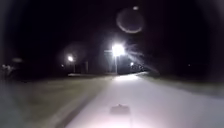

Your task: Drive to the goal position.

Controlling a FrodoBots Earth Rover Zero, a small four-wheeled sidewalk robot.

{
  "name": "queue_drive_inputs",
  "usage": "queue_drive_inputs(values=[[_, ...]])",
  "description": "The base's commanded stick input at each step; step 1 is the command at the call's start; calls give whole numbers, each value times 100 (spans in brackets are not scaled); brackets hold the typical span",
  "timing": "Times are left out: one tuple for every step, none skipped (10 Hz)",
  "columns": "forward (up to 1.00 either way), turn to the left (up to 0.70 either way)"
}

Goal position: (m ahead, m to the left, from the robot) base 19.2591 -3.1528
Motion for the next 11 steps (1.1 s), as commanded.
queue_drive_inputs(values=[[70,-14],[70,-10],[70,-1],[70,0],[70,0],[70,0],[70,0],[70,0],[70,0],[70,0],[70,0]])
